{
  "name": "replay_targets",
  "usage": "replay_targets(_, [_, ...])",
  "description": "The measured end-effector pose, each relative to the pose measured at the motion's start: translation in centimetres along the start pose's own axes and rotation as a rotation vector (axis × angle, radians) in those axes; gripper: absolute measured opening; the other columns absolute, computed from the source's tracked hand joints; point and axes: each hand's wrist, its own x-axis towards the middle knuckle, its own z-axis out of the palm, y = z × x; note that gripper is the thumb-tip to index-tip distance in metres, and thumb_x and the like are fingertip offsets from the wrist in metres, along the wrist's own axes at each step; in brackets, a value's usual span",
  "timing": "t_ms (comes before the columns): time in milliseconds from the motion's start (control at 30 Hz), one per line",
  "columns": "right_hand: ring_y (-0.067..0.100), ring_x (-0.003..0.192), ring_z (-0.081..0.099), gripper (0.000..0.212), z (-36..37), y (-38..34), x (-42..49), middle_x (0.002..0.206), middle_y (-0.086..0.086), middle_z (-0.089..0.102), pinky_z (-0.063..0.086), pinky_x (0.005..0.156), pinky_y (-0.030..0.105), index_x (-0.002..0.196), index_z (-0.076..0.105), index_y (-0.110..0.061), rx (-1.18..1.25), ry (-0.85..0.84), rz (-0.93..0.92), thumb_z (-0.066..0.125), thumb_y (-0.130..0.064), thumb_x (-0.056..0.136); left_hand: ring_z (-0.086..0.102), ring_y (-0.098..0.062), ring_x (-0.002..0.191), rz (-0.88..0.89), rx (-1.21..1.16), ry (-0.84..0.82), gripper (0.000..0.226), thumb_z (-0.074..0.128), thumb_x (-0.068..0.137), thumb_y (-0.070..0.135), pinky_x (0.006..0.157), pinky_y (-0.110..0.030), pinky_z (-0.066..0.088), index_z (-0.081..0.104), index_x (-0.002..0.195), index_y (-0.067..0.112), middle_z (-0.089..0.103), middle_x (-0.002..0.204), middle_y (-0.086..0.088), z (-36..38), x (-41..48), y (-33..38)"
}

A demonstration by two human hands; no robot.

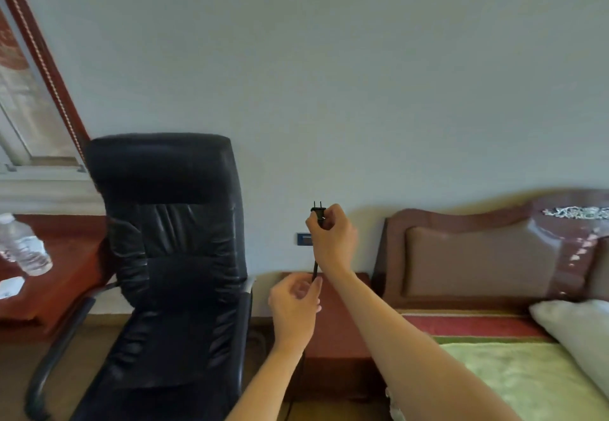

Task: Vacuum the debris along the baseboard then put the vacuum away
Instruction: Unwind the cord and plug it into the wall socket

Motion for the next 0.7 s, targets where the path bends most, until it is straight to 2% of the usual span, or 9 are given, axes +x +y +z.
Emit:
replay_targets(100, [0.011,0.048,0.040,0.024,-1.0,1.5,1.3,0.054,-0.008,0.050,0.033,0.048,0.031,0.077,0.050,-0.009,-0.080,0.045,-0.017,0.065,-0.027,0.085,0.068,-0.014,0.064,0.043,0.094,-0.029,0.010,0.075,0.084,0.023,0.069,-0.038,0.061,0.068,0.078,0.026,0.069,0.066,0.004,2.0,0.9,-0.8])
replay_targets(200, [0.009,0.049,0.043,0.022,-0.8,3.2,2.3,0.057,-0.010,0.053,0.032,0.047,0.027,0.079,0.054,-0.010,-0.122,0.085,-0.005,0.066,-0.028,0.085,0.066,-0.006,0.067,0.078,0.165,-0.070,0.004,0.075,0.084,0.023,0.068,-0.027,0.057,0.072,0.081,0.022,0.068,0.068,0.009,3.1,2.2,-1.6])
replay_targets(300, [0.012,0.052,0.046,0.020,0.3,4.9,3.6,0.059,-0.008,0.053,0.032,0.048,0.027,0.076,0.055,-0.014,-0.157,0.111,0.021,0.067,-0.028,0.083,0.065,-0.007,0.066,0.090,0.219,-0.111,0.006,0.076,0.083,0.024,0.071,-0.028,0.055,0.071,0.079,0.025,0.067,0.065,0.011,3.8,4.2,-2.8])
replay_targets(433, [0.014,0.054,0.046,0.023,2.5,6.8,5.3,0.059,-0.005,0.053,0.032,0.050,0.028,0.071,0.053,-0.016,-0.197,0.129,0.031,0.067,-0.029,0.082,0.063,-0.006,0.063,0.107,0.282,-0.180,0.011,0.075,0.084,0.025,0.066,-0.018,0.052,0.066,0.081,0.029,0.064,0.065,0.013,4.3,7.4,-4.3])
replay_targets(600, [0.017,0.057,0.049,0.023,5.1,8.9,7.0,0.061,-0.005,0.055,0.037,0.051,0.031,0.071,0.053,-0.016,-0.206,0.127,0.049,0.066,-0.030,0.083,0.063,-0.009,0.062,0.113,0.282,-0.282,0.006,0.076,0.083,0.026,0.057,-0.010,0.047,0.071,0.083,0.023,0.066,0.066,0.011,5.0,11.6,-6.2])
replay_targets(700, [0.017,0.055,0.048,0.024,6.6,10.5,8.1,0.061,-0.004,0.055,0.041,0.051,0.035,0.070,0.053,-0.016,-0.194,0.121,0.072,0.066,-0.031,0.083,0.063,-0.010,0.064,0.095,0.286,-0.301,0.006,0.076,0.083,0.028,0.058,-0.011,0.049,0.071,0.083,0.024,0.067,0.069,0.011,5.7,13.6,-7.5])
